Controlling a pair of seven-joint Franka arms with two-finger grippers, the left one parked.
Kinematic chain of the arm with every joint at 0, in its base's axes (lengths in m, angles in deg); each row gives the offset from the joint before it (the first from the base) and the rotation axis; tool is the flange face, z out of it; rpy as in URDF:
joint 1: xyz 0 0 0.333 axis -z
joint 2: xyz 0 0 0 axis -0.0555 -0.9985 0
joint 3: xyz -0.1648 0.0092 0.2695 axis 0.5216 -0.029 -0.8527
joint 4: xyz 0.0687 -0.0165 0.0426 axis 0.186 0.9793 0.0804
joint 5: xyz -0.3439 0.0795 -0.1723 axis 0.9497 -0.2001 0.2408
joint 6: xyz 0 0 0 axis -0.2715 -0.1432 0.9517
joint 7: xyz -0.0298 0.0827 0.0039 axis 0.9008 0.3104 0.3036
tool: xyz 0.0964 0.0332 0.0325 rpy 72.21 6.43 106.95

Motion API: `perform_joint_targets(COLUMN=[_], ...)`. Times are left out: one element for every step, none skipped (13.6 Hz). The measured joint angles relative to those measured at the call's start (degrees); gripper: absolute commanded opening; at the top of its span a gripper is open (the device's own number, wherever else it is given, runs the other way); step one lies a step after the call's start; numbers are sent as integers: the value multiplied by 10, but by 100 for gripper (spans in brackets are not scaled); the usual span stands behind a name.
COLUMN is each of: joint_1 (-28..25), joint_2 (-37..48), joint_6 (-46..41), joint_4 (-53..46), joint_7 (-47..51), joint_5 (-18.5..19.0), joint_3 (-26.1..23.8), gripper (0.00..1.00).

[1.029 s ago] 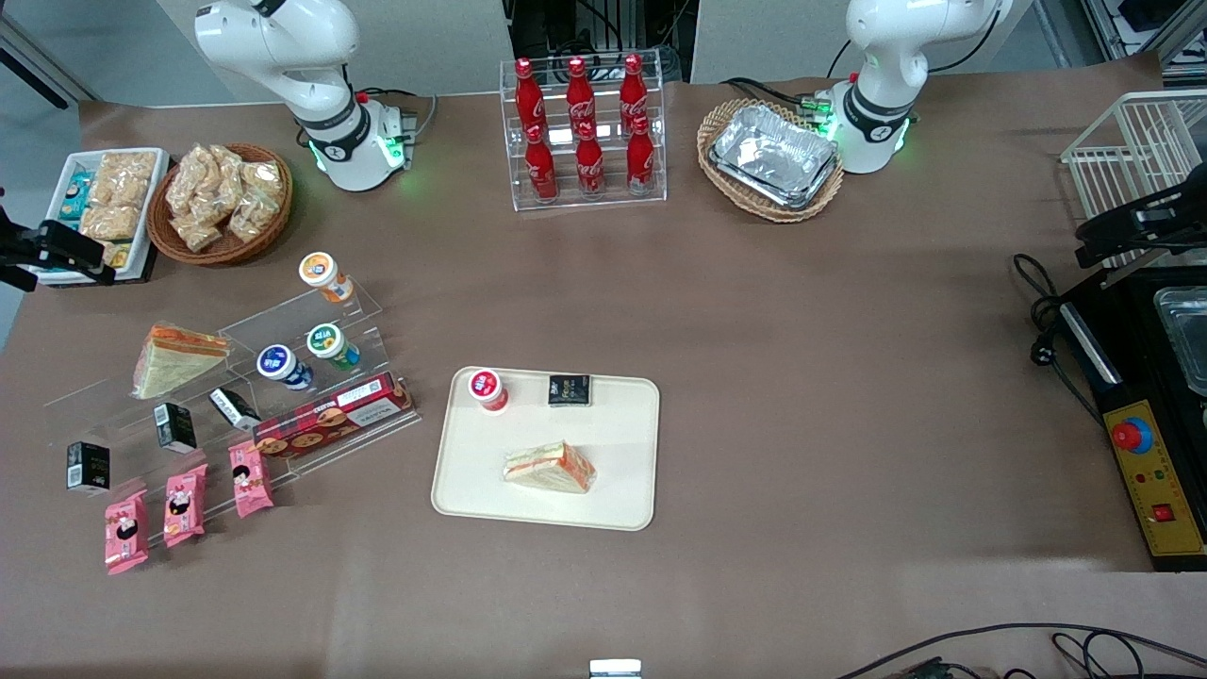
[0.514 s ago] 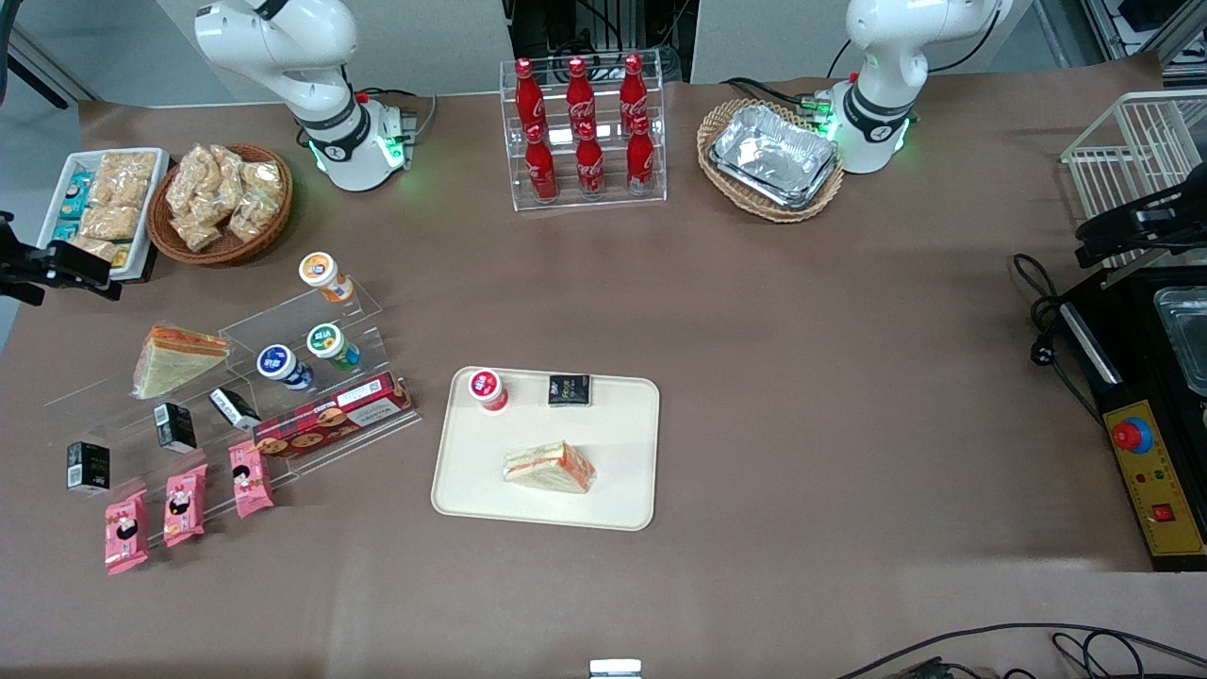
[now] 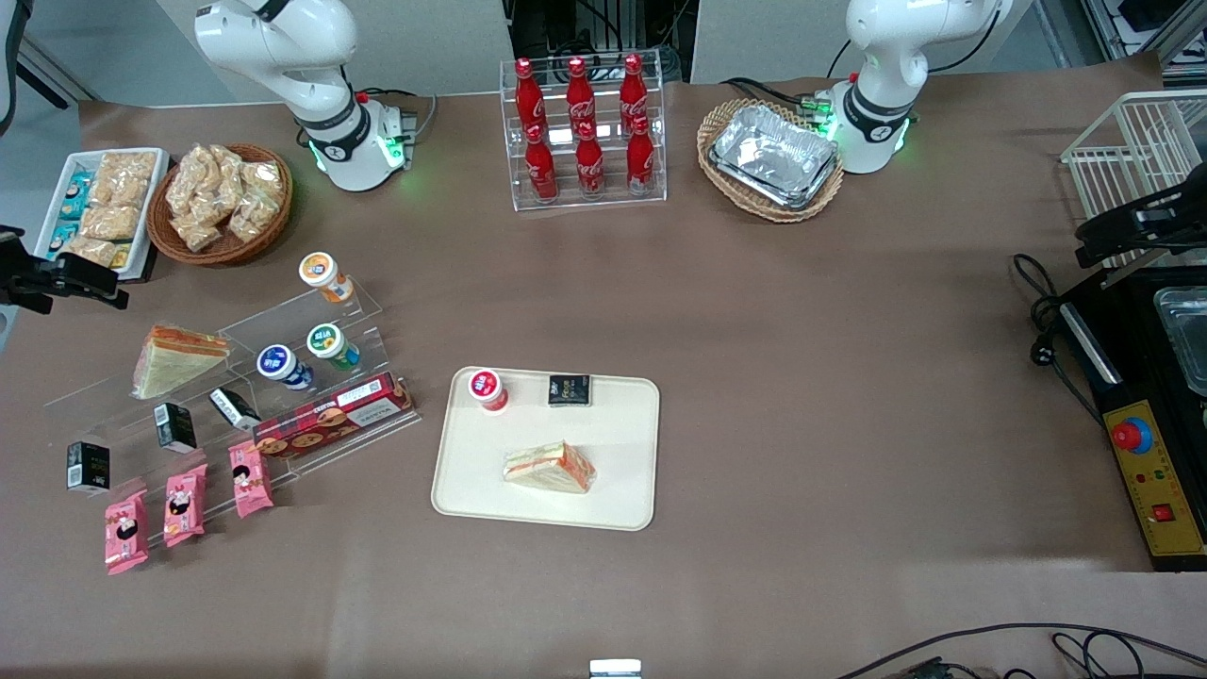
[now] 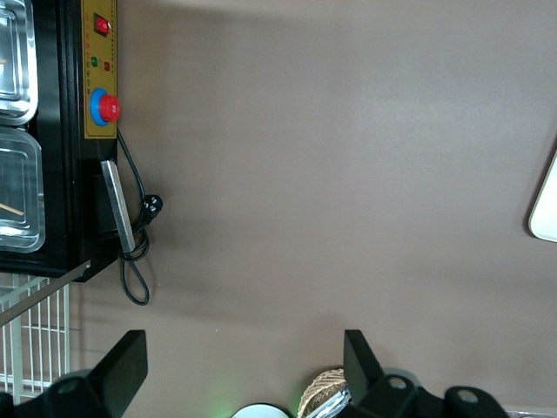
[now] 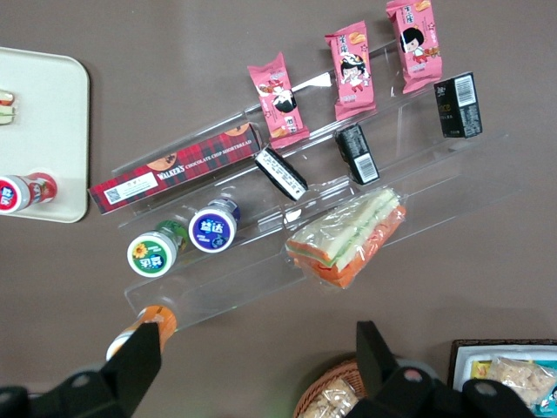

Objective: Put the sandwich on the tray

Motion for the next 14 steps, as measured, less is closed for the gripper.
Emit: perform_joint_targets(joint_1=[0, 0, 0, -1, -1, -1, -1, -2, -2, -4, -7, -10, -10, -10], joint_2=[-1, -1, -1, -2, -2, -2, -2, -1, -1, -1, 1, 2, 3, 4], joint_6=[0, 0, 0, 0, 0, 0, 0, 0, 0, 0, 0, -1, -2, -2], joint_4=[0, 0, 0, 0, 0, 0, 0, -1, -1, -2, -2, -3, -5, -6], joint_7=[0, 0, 0, 0, 0, 0, 0, 0, 0, 0, 0, 0, 0, 0], joint_5=[-3, -4, -5, -5, -6, -6, -6, -6, -6, -6, -6, -6, -6, -6], joint_3=[-2, -4, -6, -8, -13, -21, -30, -42, -54, -65, -72, -74, -74, -72], gripper=[100, 100, 100, 100, 100, 100, 100, 100, 100, 100, 100, 100, 100, 100])
